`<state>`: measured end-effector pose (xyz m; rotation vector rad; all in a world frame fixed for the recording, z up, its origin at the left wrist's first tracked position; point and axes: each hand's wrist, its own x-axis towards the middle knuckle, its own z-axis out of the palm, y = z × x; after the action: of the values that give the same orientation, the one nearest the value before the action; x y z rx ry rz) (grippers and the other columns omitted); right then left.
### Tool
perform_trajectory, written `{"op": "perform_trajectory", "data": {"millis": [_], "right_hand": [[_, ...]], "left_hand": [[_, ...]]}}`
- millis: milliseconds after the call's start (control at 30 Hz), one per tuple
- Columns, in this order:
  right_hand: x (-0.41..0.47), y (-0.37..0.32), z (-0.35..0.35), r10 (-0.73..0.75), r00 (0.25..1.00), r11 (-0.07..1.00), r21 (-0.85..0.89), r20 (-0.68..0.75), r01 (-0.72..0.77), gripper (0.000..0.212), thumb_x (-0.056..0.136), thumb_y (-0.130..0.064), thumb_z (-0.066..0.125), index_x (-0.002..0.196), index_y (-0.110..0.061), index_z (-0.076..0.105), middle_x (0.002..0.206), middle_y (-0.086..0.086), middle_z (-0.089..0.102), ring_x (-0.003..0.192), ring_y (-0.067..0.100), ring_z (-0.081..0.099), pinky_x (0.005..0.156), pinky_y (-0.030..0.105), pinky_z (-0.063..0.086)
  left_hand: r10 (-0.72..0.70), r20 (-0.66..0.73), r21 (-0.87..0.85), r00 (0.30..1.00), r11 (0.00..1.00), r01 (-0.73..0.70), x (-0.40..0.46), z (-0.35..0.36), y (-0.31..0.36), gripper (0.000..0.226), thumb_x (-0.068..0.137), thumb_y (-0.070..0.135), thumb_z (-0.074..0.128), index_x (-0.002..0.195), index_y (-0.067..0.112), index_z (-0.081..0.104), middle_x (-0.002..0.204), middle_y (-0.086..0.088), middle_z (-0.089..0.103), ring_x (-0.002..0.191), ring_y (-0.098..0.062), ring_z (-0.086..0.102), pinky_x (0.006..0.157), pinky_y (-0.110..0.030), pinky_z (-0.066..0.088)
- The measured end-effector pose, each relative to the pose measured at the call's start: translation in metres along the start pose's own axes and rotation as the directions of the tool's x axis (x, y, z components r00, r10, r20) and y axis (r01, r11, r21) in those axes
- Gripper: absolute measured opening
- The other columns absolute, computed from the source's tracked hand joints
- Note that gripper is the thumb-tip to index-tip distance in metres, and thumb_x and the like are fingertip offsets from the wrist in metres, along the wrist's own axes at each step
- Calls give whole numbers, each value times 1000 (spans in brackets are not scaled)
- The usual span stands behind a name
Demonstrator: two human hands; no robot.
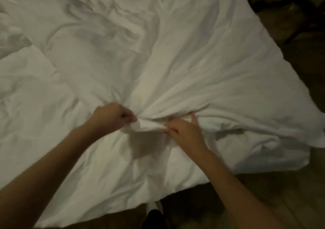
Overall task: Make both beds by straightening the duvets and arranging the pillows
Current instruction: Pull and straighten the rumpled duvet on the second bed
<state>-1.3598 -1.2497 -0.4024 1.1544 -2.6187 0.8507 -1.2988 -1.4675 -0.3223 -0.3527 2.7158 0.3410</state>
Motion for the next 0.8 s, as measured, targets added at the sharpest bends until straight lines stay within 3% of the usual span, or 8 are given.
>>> {"op": "perform_trajectory", "data": {"millis": [33, 100, 200, 300, 400, 500, 700, 800], "right_hand": [[-12, 6, 11, -43, 997, 996, -70, 57, 47, 18, 79, -31, 60, 65, -28, 71, 64, -12, 67, 69, 10, 68, 102, 46, 28], [-31, 20, 18, -78, 995, 989, -121, 69, 86, 9, 72, -19, 68, 68, -26, 73, 67, -10, 70, 73, 12, 70, 96, 44, 28], [-49, 40, -9, -57, 996, 984, -171, -68, 45, 9, 75, -18, 65, 77, -16, 74, 77, 0, 72, 74, 16, 70, 95, 44, 29], [-65, 73, -40, -58, 998, 954, -297, -5, 54, 27, 82, -26, 52, 91, -12, 73, 97, 6, 73, 93, 23, 70, 100, 46, 25], [-68, 109, -59, 2, 995, 928, -372, 96, 34, 36, 77, -35, 55, 101, -13, 72, 111, 8, 70, 106, 28, 65, 104, 46, 20], [-61, 125, -59, 44, 982, 921, -388, 181, 31, 45, 66, -32, 66, 106, -13, 69, 117, 9, 67, 114, 30, 60, 105, 59, 23], [-48, 116, -53, 94, 995, 968, -230, -45, -102, 24, 80, -18, 51, 83, -10, 73, 92, 9, 72, 94, 27, 68, 99, 61, 25], [-41, 104, -77, 227, 974, 965, -131, -23, -228, 23, 89, -12, 52, 96, -6, 73, 103, 12, 71, 101, 29, 65, 111, 55, 14]], "left_hand": [[-18, 5, -11, 1000, 1000, 18, -1, 29, -4, 26, 93, 38, 56, 114, 30, 68, 119, 2, 64, 114, -22, 56, 89, -30, 40], [29, -195, 13, 980, 1000, -27, -6, 71, -2, 23, 91, 25, 57, 109, 23, 72, 108, -5, 66, 103, -29, 60, 87, -35, 41], [216, -500, 103, 839, 976, -190, -23, 94, 30, 31, 81, 18, 50, 103, 18, 72, 101, -7, 66, 94, -28, 57, 85, -39, 41], [408, -491, 213, 770, 913, -348, -27, 110, 61, 31, 84, 25, 49, 103, 16, 72, 100, -6, 68, 89, -28, 64, 83, -40, 48], [335, -400, 202, 853, 940, -274, -13, 123, 66, 33, 81, 30, 53, 107, 16, 67, 107, -7, 66, 94, -29, 65, 81, -38, 44], [305, -352, 177, 885, 950, -257, 3, 116, 64, 35, 79, 28, 46, 104, 16, 68, 104, -10, 67, 86, -32, 66, 70, -38, 49], [204, -473, -92, 857, 956, -278, 5, 72, 69, 39, 81, 41, 49, 90, 11, 73, 80, -12, 72, 72, -34, 66, 62, -33, 42], [140, -495, -191, 857, 945, -265, -2, 51, 79, 43, 80, 48, 46, 85, 12, 70, 73, -10, 69, 70, -33, 63, 61, -32, 38]]}}
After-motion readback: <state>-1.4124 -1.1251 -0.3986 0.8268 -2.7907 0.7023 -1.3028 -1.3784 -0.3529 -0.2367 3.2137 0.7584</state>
